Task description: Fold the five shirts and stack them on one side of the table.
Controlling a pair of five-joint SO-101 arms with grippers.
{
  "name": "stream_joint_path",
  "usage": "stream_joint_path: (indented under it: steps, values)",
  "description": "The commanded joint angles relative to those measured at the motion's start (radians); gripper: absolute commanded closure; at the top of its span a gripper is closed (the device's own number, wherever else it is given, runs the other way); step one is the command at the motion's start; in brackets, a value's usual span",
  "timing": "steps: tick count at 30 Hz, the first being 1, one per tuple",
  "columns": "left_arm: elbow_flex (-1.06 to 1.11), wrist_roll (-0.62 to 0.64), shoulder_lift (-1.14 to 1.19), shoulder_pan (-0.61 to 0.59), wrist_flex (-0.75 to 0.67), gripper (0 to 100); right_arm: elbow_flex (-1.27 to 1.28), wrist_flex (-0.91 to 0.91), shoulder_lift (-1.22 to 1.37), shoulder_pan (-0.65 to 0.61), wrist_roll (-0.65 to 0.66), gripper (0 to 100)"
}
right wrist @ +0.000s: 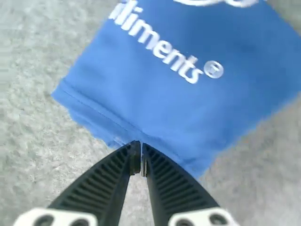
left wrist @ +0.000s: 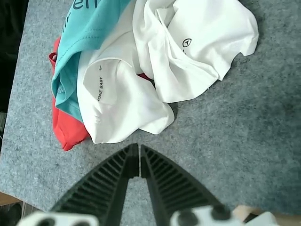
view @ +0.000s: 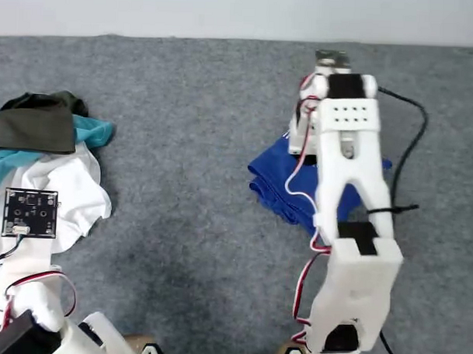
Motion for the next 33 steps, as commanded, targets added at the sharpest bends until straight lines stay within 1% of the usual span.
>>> stream_joint_path:
  steps: [1,3,4,6,10,12,14,22,28,33]
  values:
    - [-0.012,-0.005,-0.003,-0.002,-0.012,98,0.078,0.042,-0.142,0.044,-0.021,99.0]
    - [-0.010,-0.005,-0.003,-0.002,-0.026,98,0.138,0.038,-0.173,0.059,-0.026,97.9]
    - [-0.008,-0.005,-0.003,-0.002,-0.034,98,0.158,0.033,-0.180,0.065,-0.040,95.6]
    - [-0.005,-0.005,-0.003,-0.002,-0.048,98,0.186,0.013,-0.180,0.082,-0.110,88.2]
    - [-0.004,-0.005,-0.003,-0.002,-0.051,98,0.227,-0.094,-0.143,0.094,-0.244,71.7]
    - [-0.004,-0.005,-0.003,-0.002,-0.051,98,0.232,-0.153,-0.099,0.094,-0.302,66.3]
    - [-0.004,-0.005,-0.003,-0.002,-0.051,98,0.227,-0.199,-0.044,0.094,-0.356,63.3]
    - [-0.012,-0.005,-0.003,-0.002,-0.049,98,0.227,-0.363,0.125,0.094,-0.482,62.3]
    - [-0.012,-0.005,-0.003,-0.002,-0.044,98,0.227,-0.489,0.252,0.099,-0.508,62.5]
    - [-0.013,-0.005,-0.003,-0.002,-0.044,98,0.224,-0.498,0.323,0.122,-0.508,63.2]
